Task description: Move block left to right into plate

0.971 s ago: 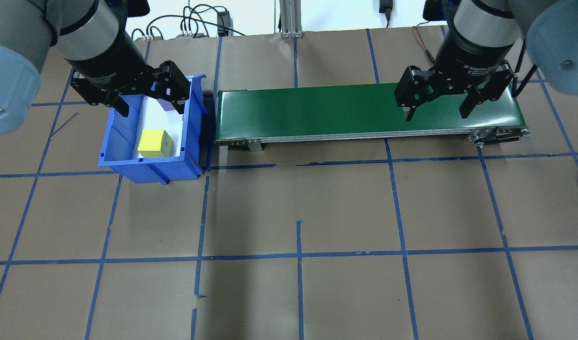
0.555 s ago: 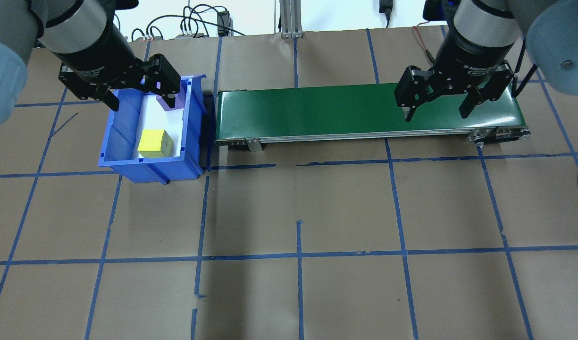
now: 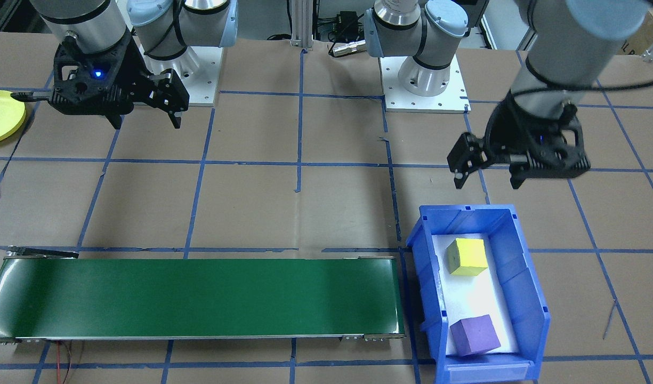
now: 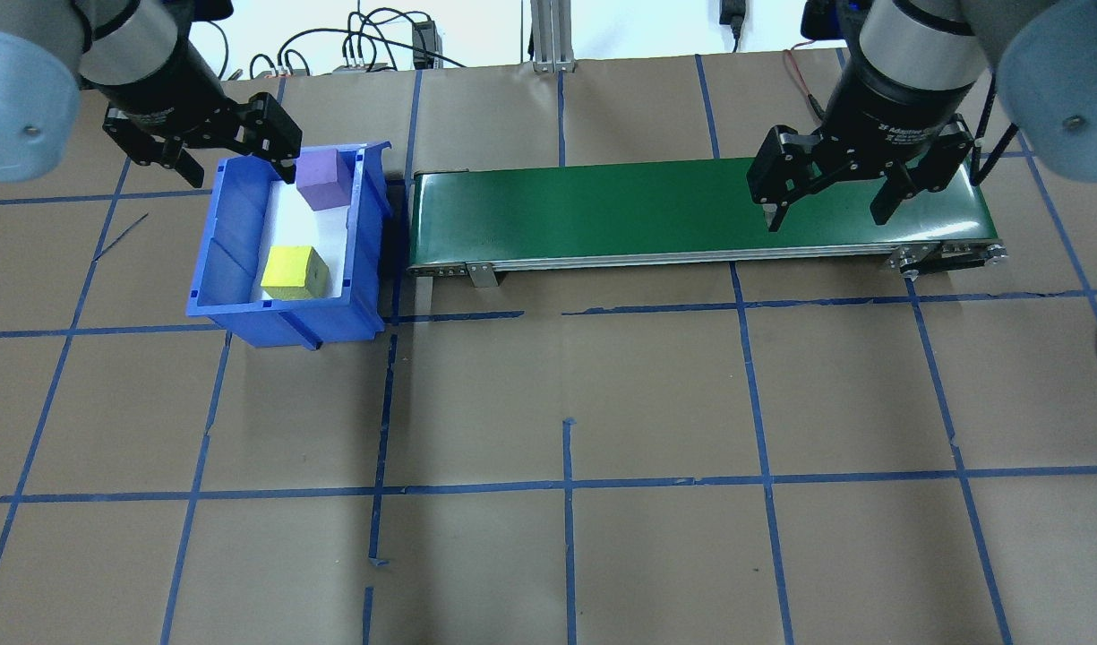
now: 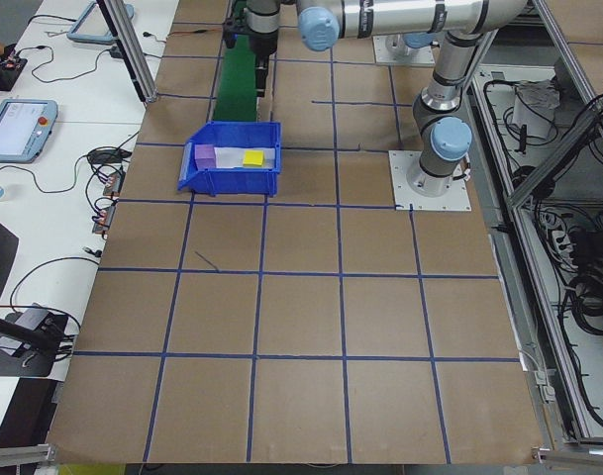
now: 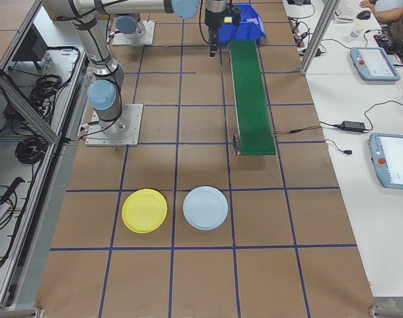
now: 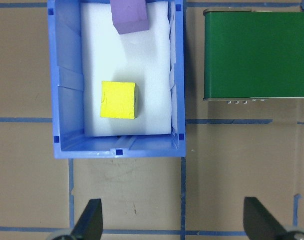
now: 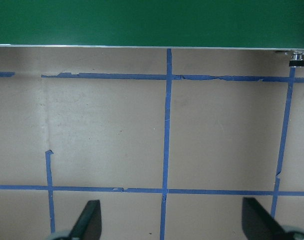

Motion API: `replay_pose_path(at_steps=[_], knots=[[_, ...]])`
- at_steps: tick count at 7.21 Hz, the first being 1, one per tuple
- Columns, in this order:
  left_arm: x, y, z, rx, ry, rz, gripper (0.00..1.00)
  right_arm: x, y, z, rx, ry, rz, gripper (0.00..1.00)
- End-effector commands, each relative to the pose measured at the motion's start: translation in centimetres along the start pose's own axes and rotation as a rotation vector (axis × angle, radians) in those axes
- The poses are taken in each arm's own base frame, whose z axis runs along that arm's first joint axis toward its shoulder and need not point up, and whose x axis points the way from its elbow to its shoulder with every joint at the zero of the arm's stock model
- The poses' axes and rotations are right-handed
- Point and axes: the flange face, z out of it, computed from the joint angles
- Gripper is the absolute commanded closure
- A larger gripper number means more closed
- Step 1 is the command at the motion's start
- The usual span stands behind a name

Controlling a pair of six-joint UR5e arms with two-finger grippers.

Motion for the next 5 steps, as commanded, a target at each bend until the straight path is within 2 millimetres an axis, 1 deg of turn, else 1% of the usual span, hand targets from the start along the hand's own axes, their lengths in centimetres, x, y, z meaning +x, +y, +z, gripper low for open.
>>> replay_pose_path(at_steps=[1, 2, 3, 4, 5], knots=[[-1.2, -8.1, 6.4, 0.017, 0.005, 0.007, 0.00, 0.1, -0.1, 0.0, 0.000, -0.001, 0.001, 0.00], [-1.7, -11.3, 8.1, 0.029, 0.003, 0.016, 0.00, 0.0, 0.0, 0.0, 0.001, 0.000, 0.003, 0.00], [-2.3, -14.2, 10.5, 0.054, -0.002, 0.015, 0.00, 0.0, 0.0, 0.0, 0.000, 0.000, 0.001, 0.00], [-4.2, -16.0, 12.7, 0.061, 0.024, -0.010, 0.00, 0.1, -0.2, 0.1, -0.002, -0.001, 0.004, 0.00], [-5.3, -17.7, 15.2, 0.108, 0.062, -0.013, 0.00, 0.0, -0.1, 0.2, -0.002, 0.001, 0.001, 0.00]])
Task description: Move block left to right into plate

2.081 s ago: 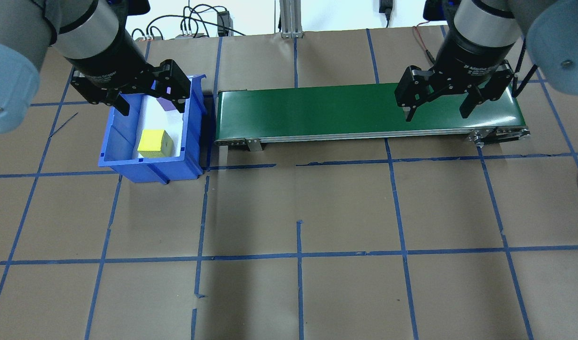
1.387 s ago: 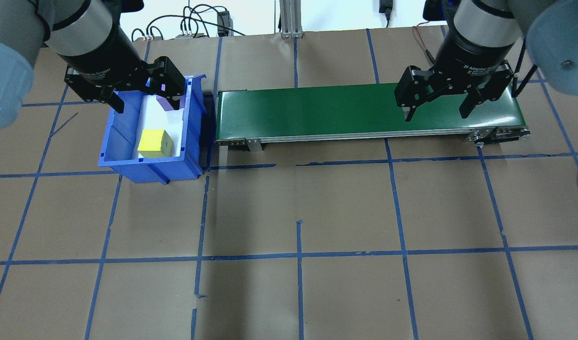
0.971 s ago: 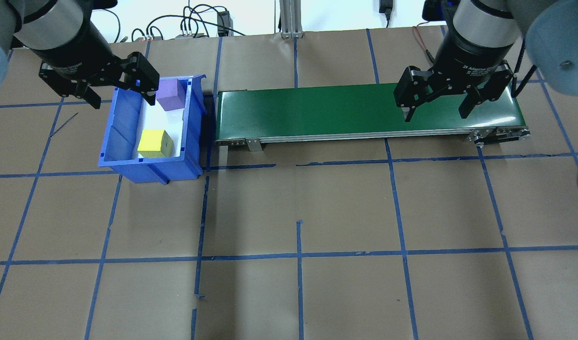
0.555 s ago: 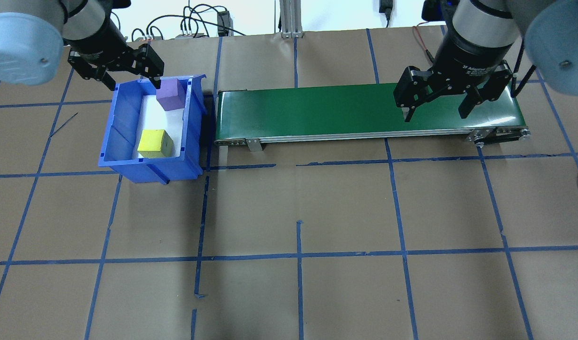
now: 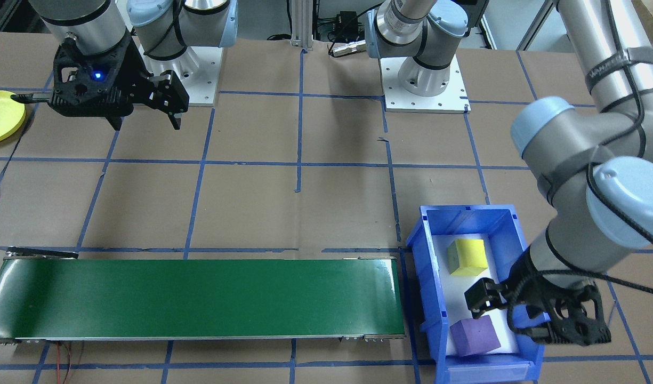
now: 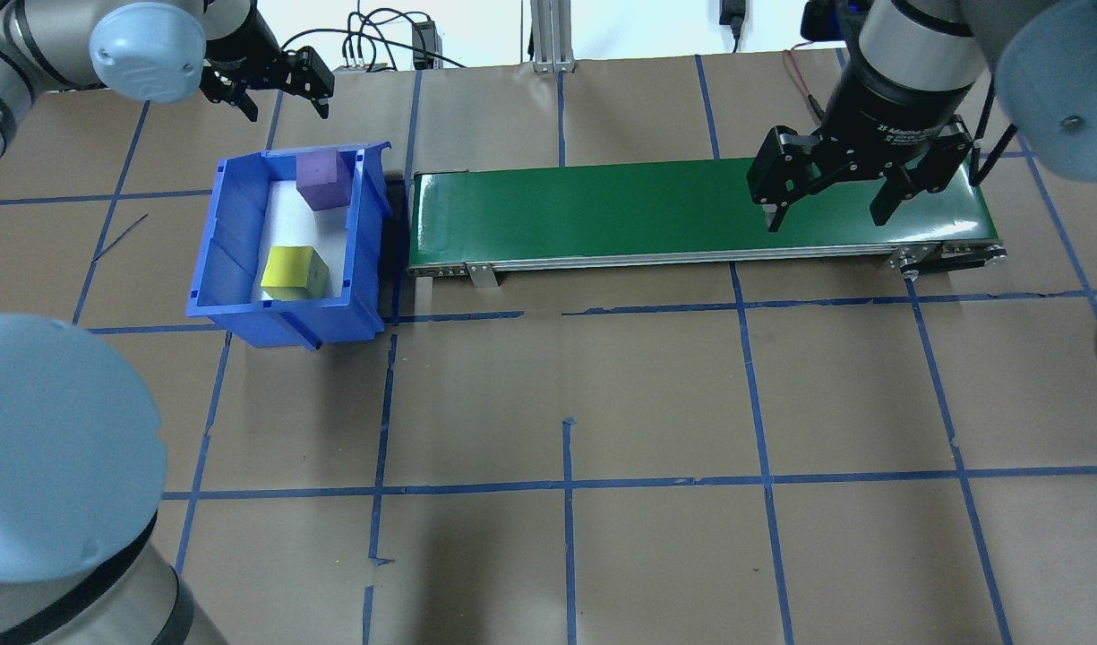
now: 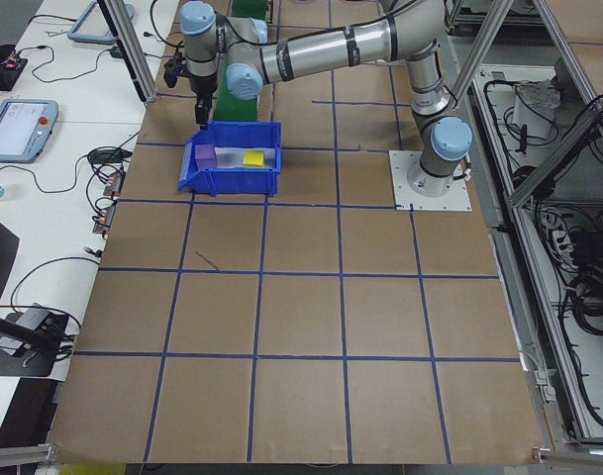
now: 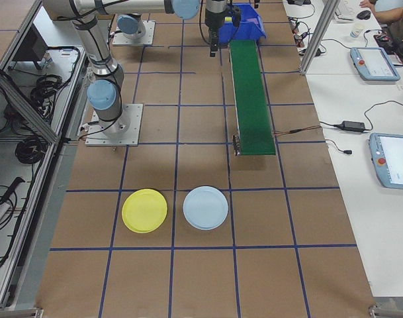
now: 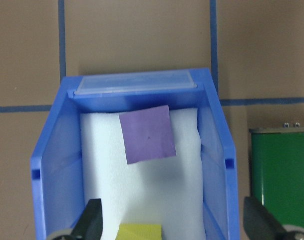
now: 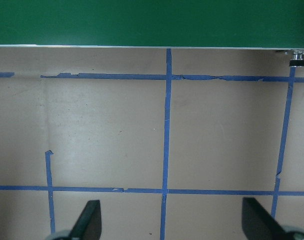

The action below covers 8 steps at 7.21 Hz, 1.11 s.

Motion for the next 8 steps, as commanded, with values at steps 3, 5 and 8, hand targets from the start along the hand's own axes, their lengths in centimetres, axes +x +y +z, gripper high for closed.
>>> replay_pose_path(at_steps=[3, 5, 8], knots=[[-2.6, -3.1, 8.5, -0.001, 0.044, -0.018, 0.00, 0.0, -0.1, 0.0, -0.001, 0.000, 0.002, 0.00], [-2.5, -1.8, 11.0, -0.051, 0.054, -0.030, 0.00, 0.1, -0.1, 0.1, -0.002, 0.001, 0.002, 0.00], [-2.1, 0.4, 13.9, -0.130, 0.065, -0.033, 0.00, 0.1, 0.1, -0.2, 0.004, 0.001, 0.000, 0.00]])
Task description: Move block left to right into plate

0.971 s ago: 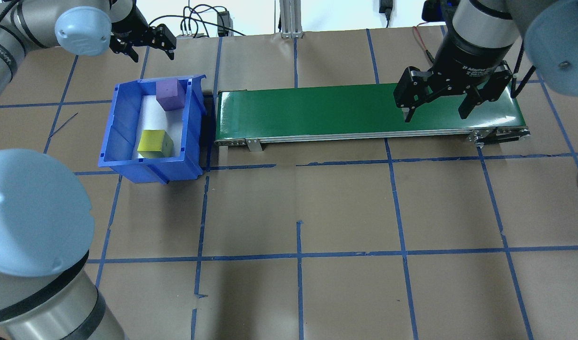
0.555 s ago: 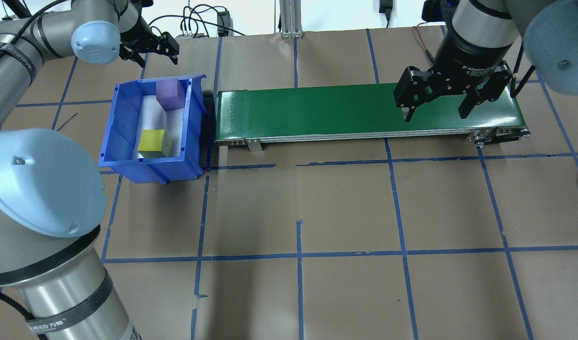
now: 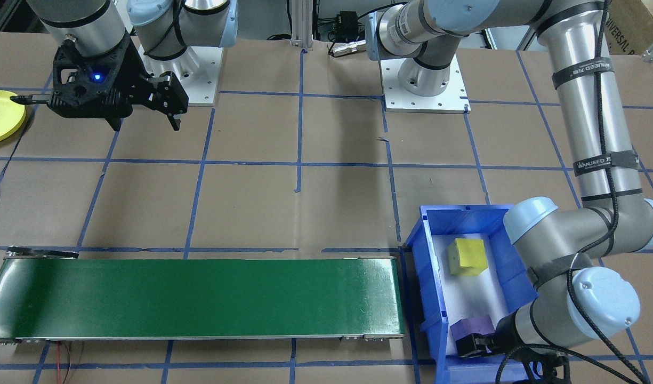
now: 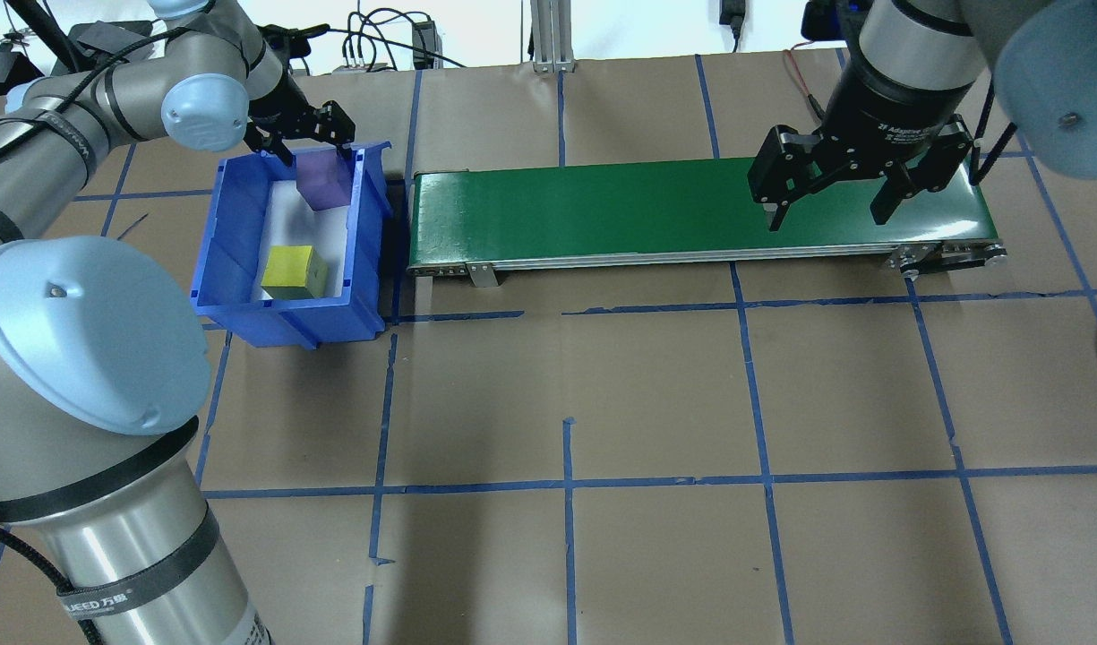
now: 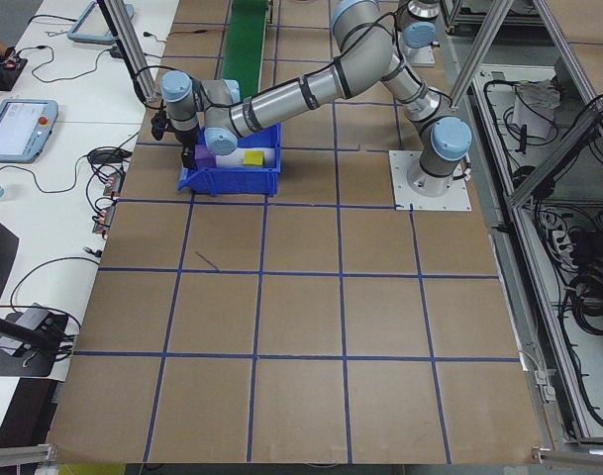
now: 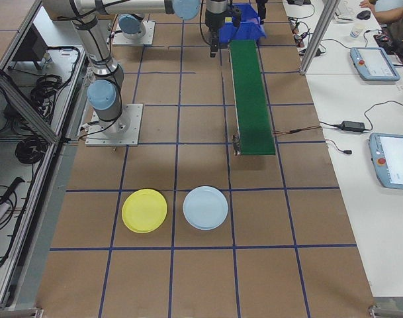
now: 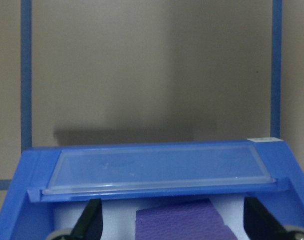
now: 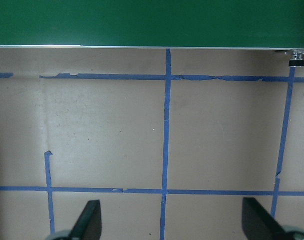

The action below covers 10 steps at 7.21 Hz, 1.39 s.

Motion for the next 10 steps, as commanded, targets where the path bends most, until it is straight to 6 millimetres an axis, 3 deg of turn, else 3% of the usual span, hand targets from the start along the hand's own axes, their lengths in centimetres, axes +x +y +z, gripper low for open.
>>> replay_pose_path(at_steps=[1, 2, 3, 4, 5, 6, 8, 9, 10], knots=[[0.0, 1.4, 2.0, -0.065, 0.009, -0.004, 0.00, -0.1, 0.0, 0.1, -0.001, 0.000, -0.003, 0.00], [0.0, 1.5, 2.0, -0.076, 0.010, -0.006, 0.01, 0.2, -0.1, 0.0, 0.000, 0.002, -0.001, 0.00], [0.0, 1.4, 2.0, -0.075, 0.010, -0.001, 0.36, 0.1, -0.1, 0.0, 0.000, 0.002, -0.001, 0.00], [0.0, 1.5, 2.1, -0.078, 0.012, 0.021, 0.60, 0.2, -0.1, 0.0, 0.000, 0.000, 0.000, 0.00], [0.2, 1.4, 0.9, -0.060, 0.009, 0.027, 0.61, 0.1, 0.0, -0.1, 0.002, 0.000, -0.003, 0.00], [0.4, 1.2, -2.4, -0.017, -0.005, 0.030, 0.61, 0.3, 0.0, -0.2, 0.003, 0.005, 0.002, 0.00], [1.6, 3.4, -12.6, 0.013, -0.018, 0.029, 0.61, 0.0, 0.1, -0.1, 0.002, 0.002, -0.004, 0.00], [3.3, 5.4, -18.1, 0.047, -0.021, 0.038, 0.60, 0.1, 0.2, -0.3, 0.005, 0.002, -0.004, 0.00], [8.2, 6.5, -19.7, 0.060, -0.013, 0.099, 0.60, 0.1, 0.1, -0.2, 0.002, 0.002, -0.004, 0.00]])
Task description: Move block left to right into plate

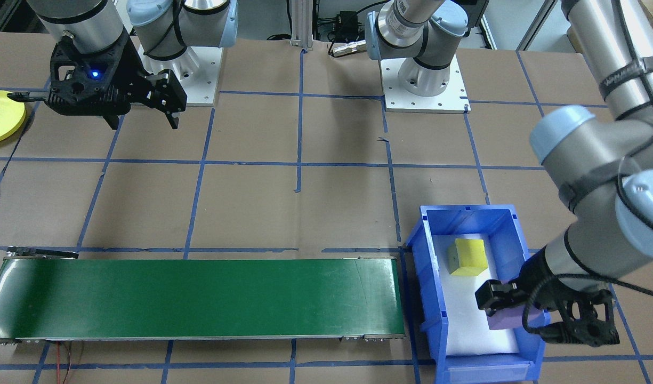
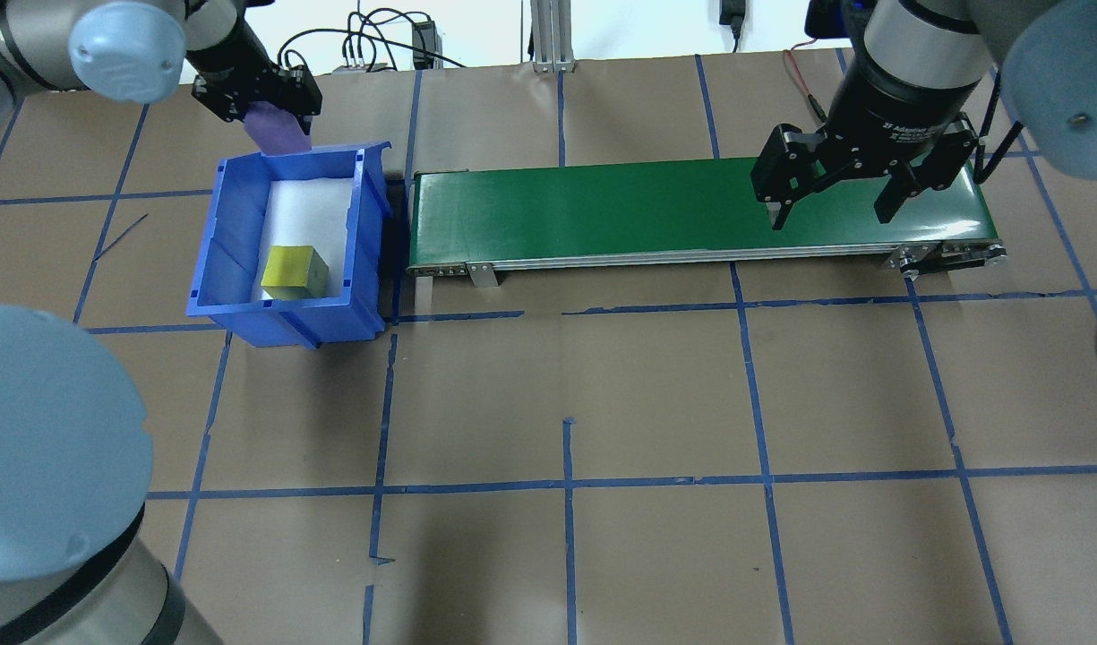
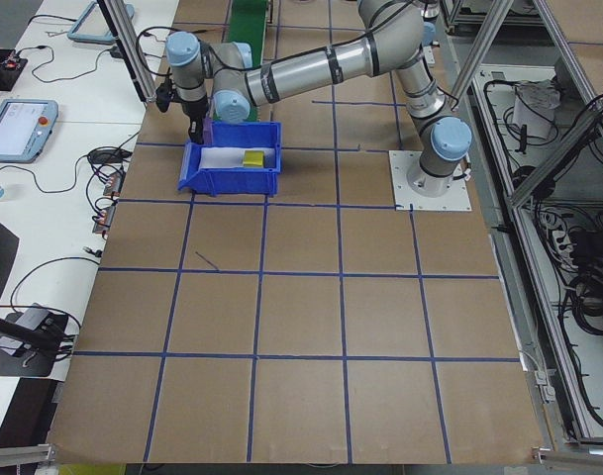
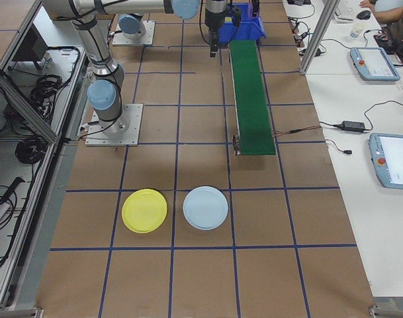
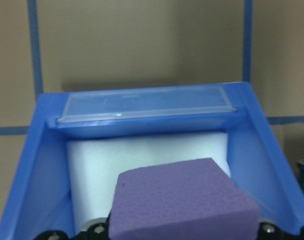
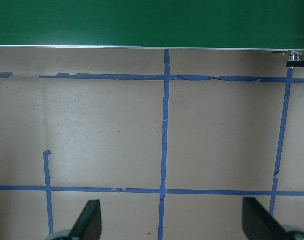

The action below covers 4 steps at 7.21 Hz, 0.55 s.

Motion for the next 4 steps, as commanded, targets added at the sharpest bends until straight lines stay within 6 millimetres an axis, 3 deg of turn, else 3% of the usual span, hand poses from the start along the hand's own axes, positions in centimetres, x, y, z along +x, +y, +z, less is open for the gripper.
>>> replay_pose_path(at_steps=[1, 2, 3, 4], knots=[[6.9, 1.5, -3.0, 0.017, 0.019, 0.080, 0.53, 0.0, 0.0, 0.0, 0.000, 0.000, -0.001, 0.00], [10.7, 1.0, -0.6, 0.016, 0.027, 0.110, 0.53, 0.0, 0.0, 0.1, -0.001, 0.000, -0.001, 0.00], [16.0, 1.3, 3.2, -0.026, 0.025, 0.177, 0.53, 0.0, 0.0, 0.1, -0.001, 0.000, 0.001, 0.00], [17.9, 1.5, 6.3, -0.069, 0.038, 0.171, 0.53, 0.0, -0.1, 0.1, -0.003, -0.001, 0.001, 0.00]])
